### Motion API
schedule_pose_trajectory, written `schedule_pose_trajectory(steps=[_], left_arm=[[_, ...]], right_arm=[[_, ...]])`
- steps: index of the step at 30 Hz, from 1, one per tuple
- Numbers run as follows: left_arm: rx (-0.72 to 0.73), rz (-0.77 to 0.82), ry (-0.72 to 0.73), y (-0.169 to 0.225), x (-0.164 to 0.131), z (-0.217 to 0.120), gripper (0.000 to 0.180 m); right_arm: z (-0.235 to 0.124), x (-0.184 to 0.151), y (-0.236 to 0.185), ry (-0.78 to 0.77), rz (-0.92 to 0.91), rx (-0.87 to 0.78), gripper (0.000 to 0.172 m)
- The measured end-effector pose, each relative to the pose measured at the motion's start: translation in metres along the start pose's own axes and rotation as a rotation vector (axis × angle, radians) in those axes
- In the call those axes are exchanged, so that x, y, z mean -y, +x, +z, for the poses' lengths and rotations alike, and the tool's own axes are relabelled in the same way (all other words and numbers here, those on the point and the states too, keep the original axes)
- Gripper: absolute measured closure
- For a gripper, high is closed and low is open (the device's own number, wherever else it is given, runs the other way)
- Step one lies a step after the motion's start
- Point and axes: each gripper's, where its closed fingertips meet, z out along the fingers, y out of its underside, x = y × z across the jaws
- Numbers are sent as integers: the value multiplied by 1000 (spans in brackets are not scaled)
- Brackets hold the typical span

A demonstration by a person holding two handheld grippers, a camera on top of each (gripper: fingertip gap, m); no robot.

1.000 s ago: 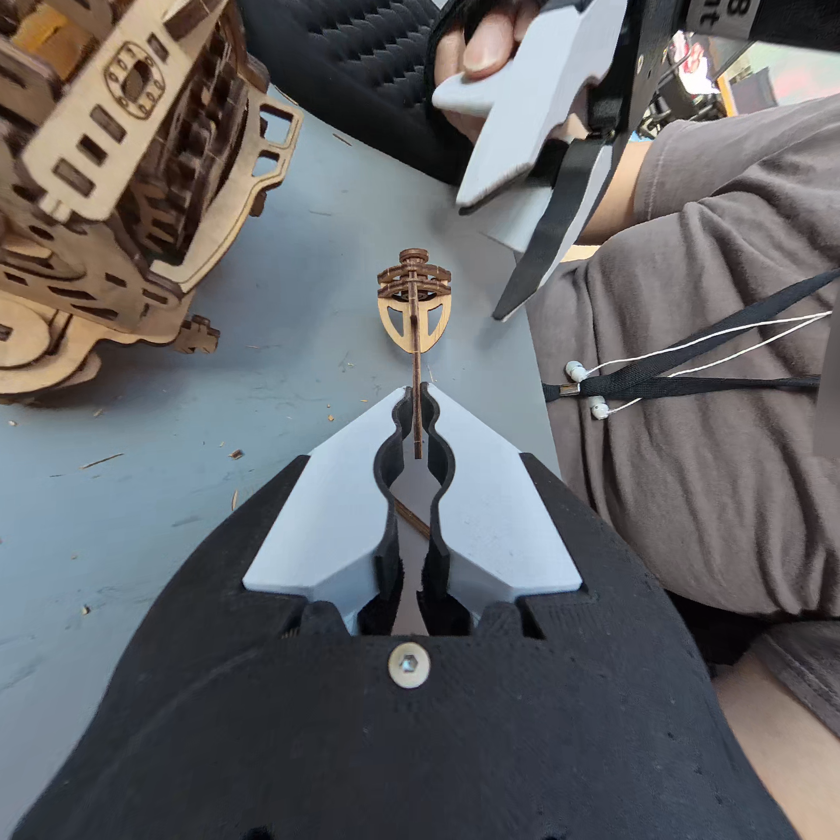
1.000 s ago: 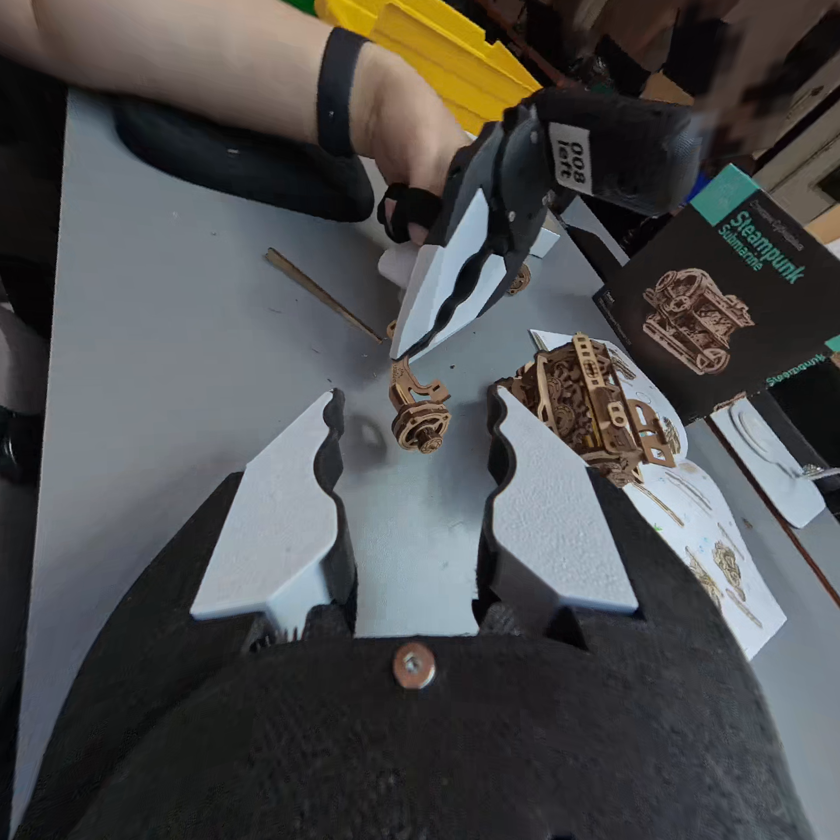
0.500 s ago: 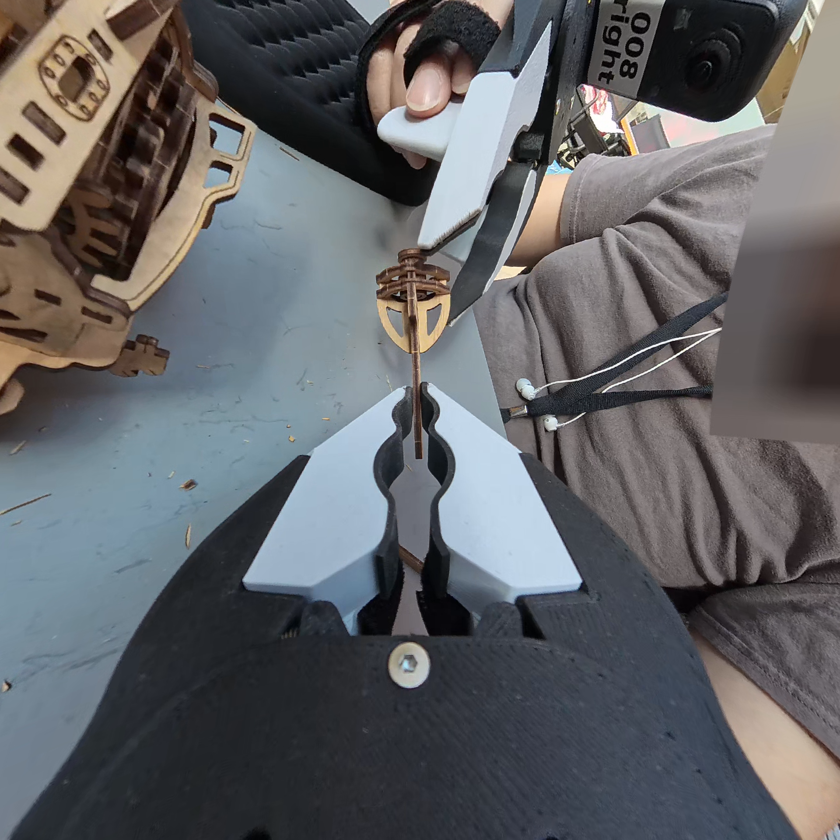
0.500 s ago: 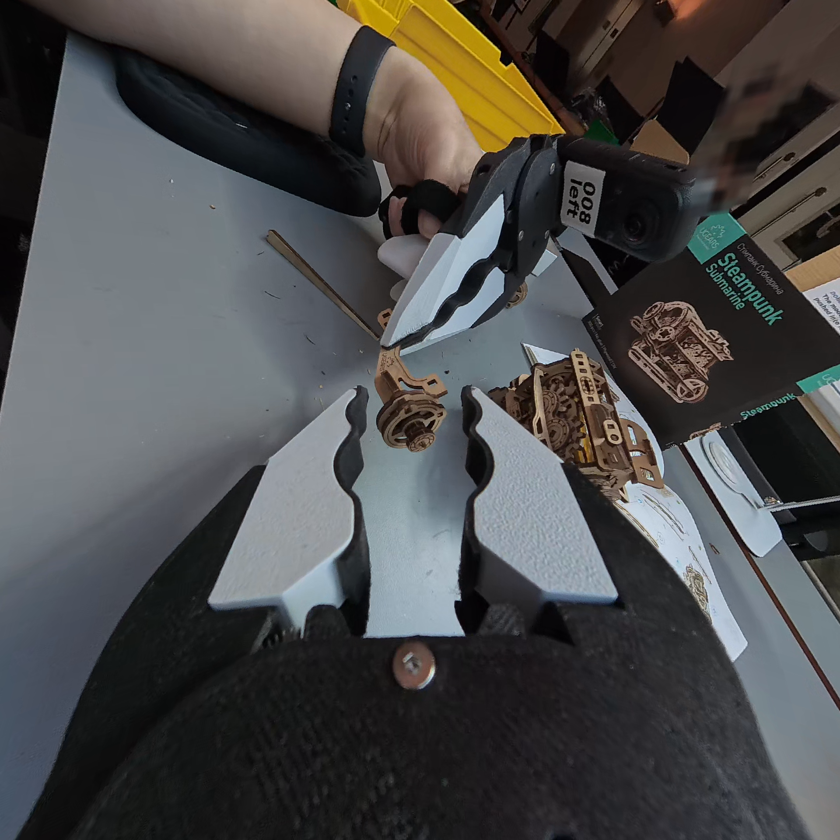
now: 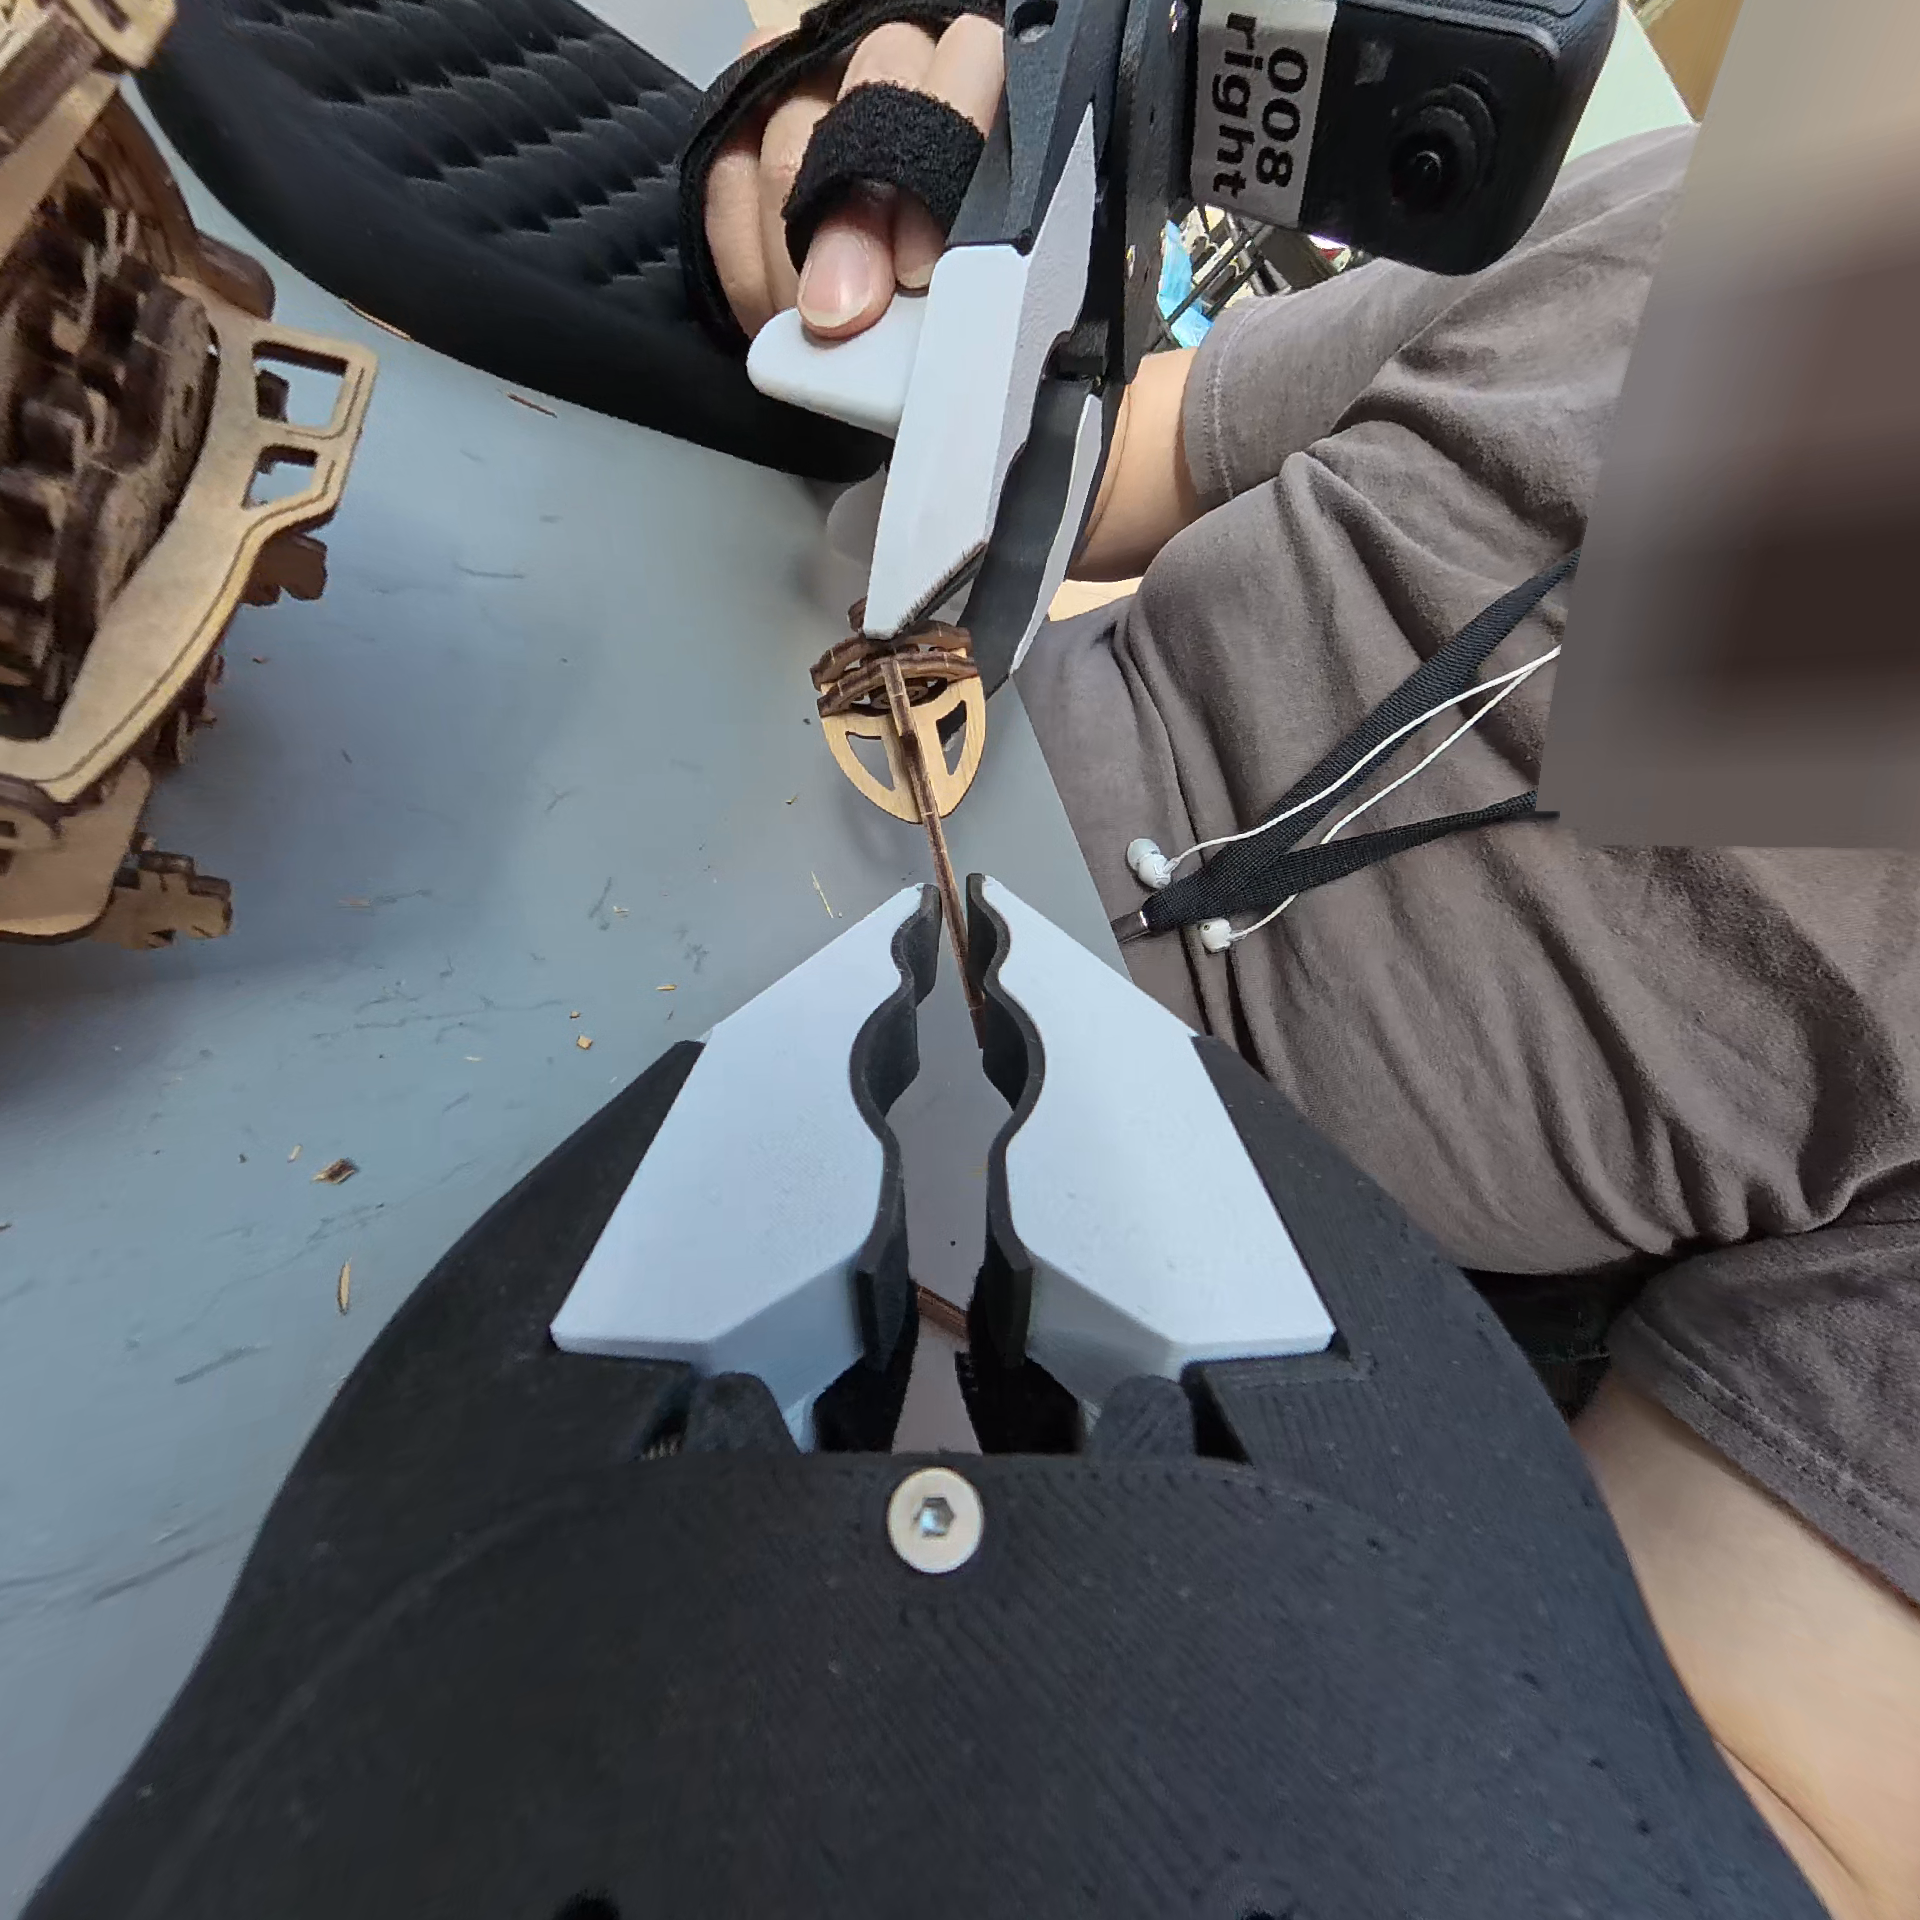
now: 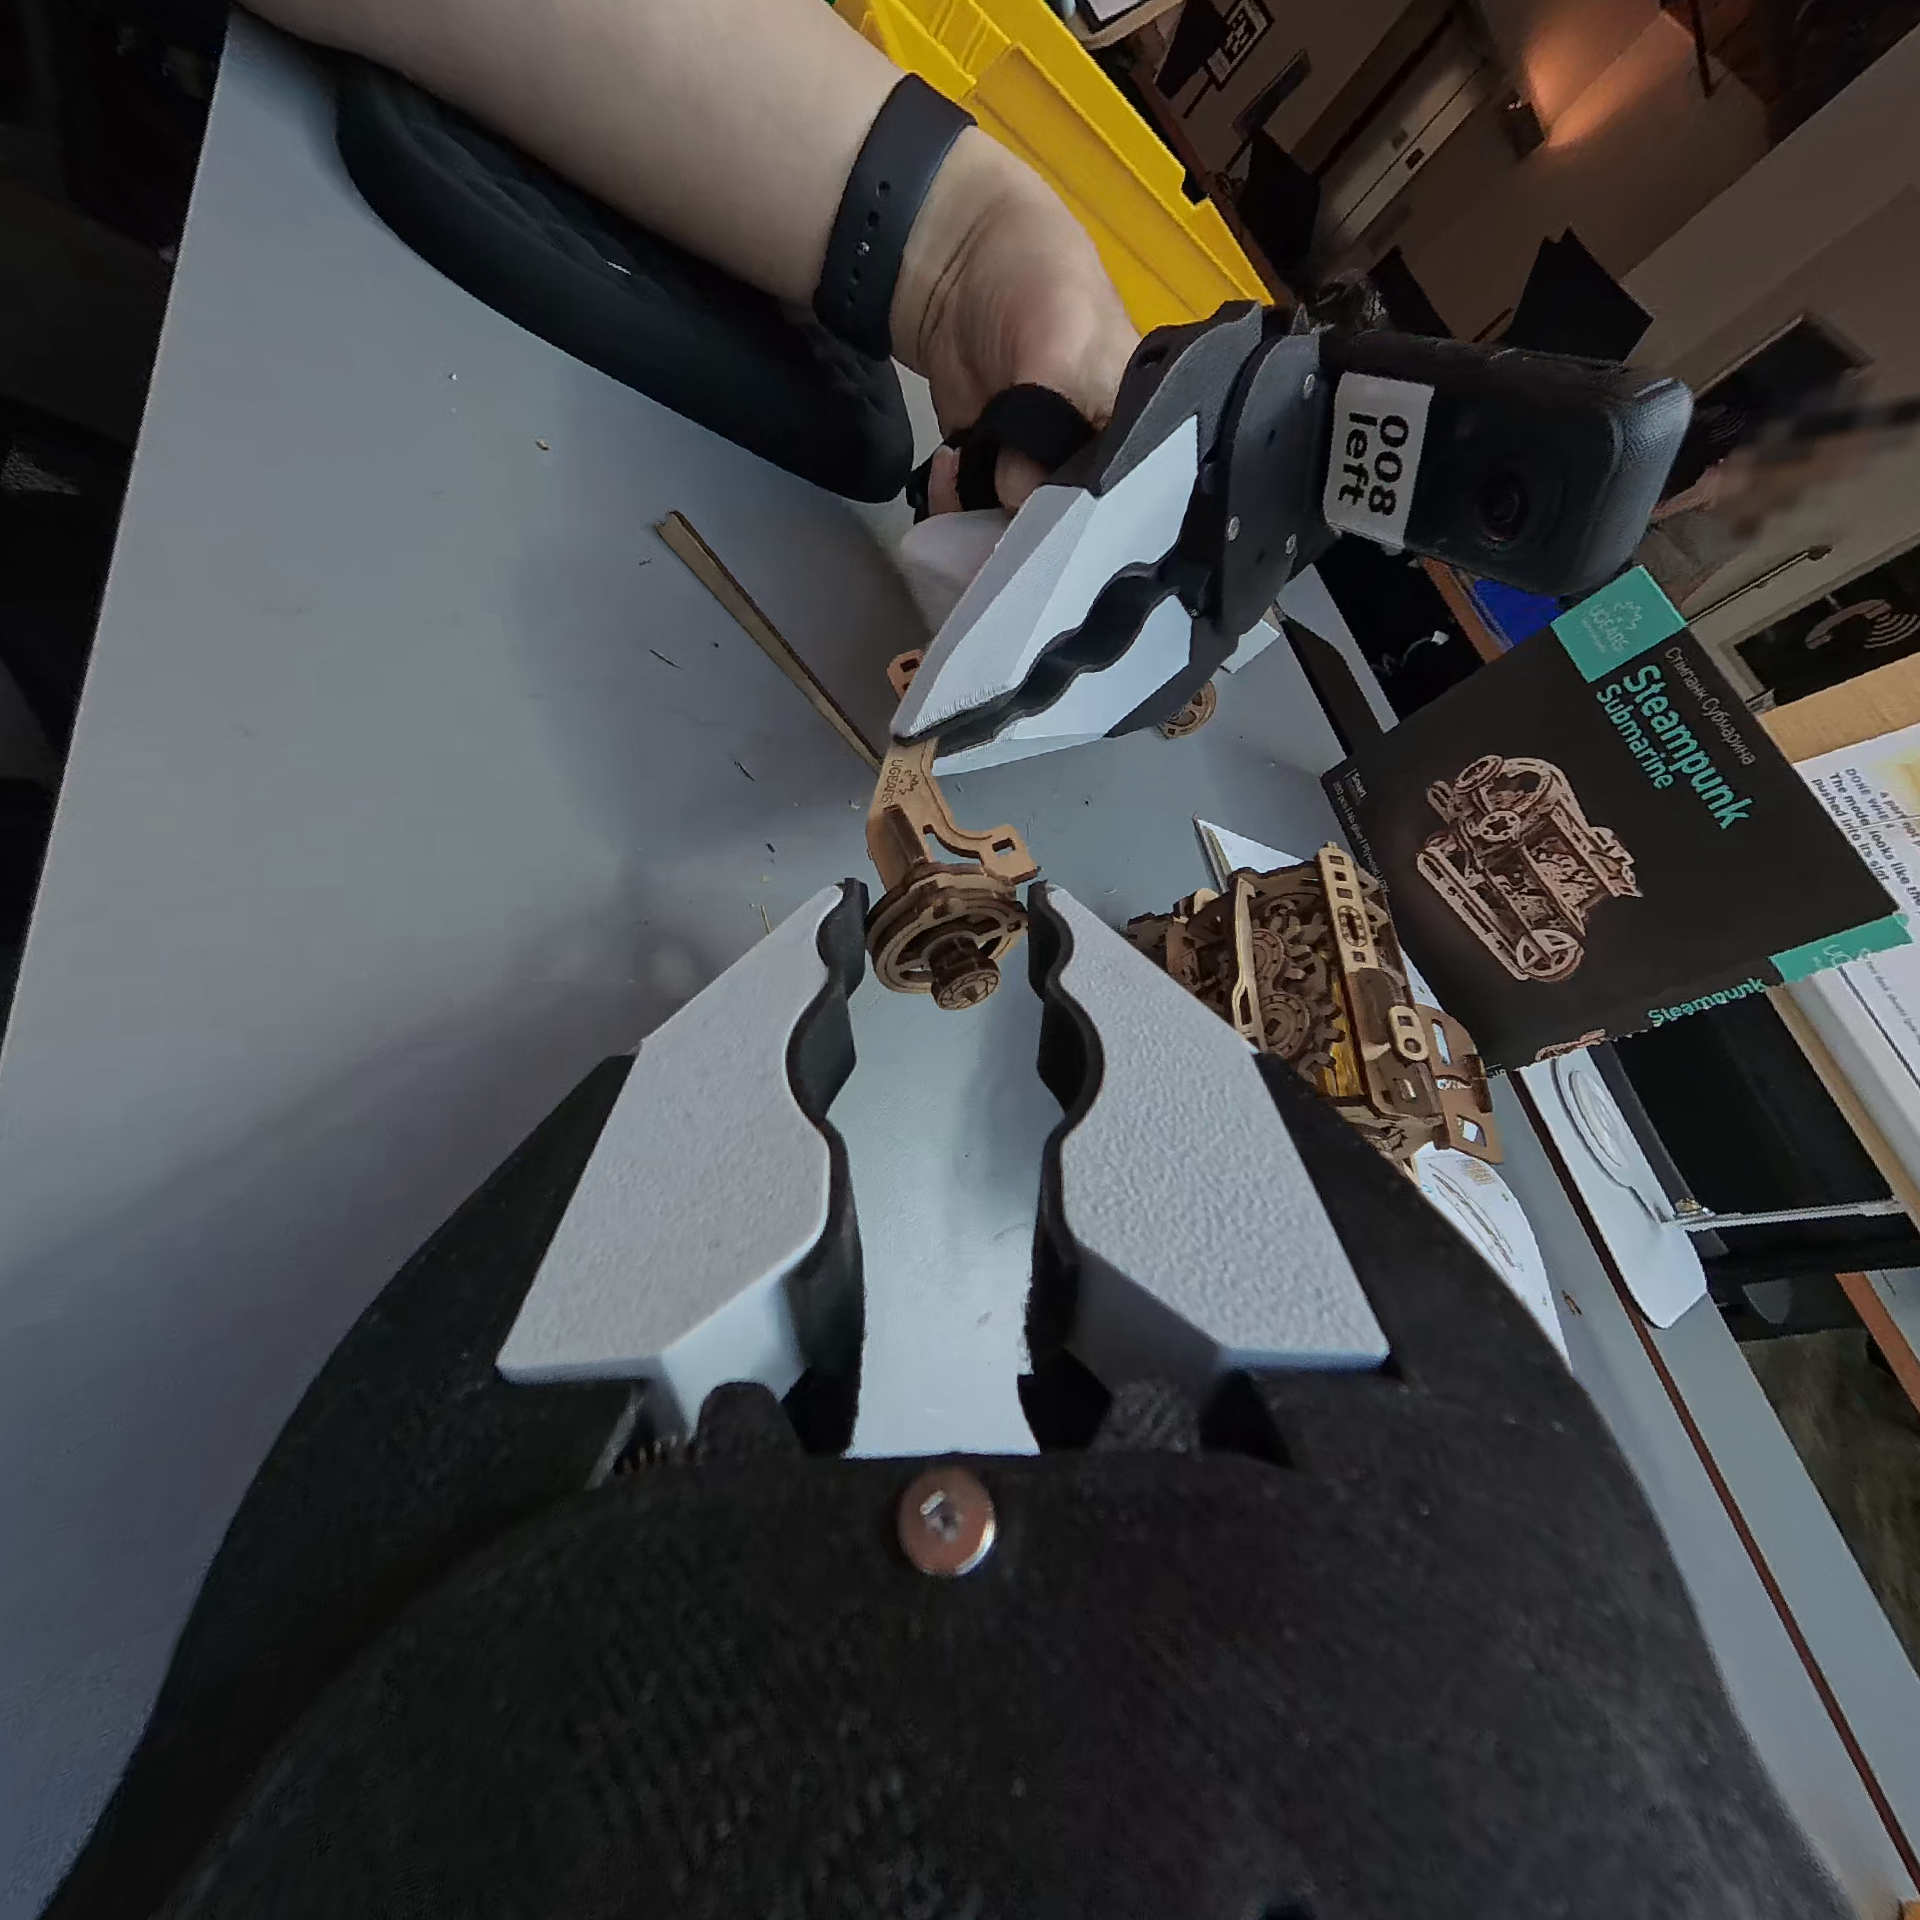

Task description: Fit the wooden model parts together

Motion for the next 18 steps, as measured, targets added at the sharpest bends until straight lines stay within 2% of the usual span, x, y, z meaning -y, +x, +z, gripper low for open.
schedule_pose_trajectory(steps=[1, 8, 18], left_arm=[[0, 11, 10, 2, 1, 0, 178], [14, 0, 24, -2, -3, 2, 152], [88, 57, 64, -13, 0, -8, 169]], right_arm=[[-1, 1, 0, 4, -11, -6, 141], [2, -4, 4, -36, -23, -37, 141], [-3, -5, 17, -42, -21, -119, 142]])
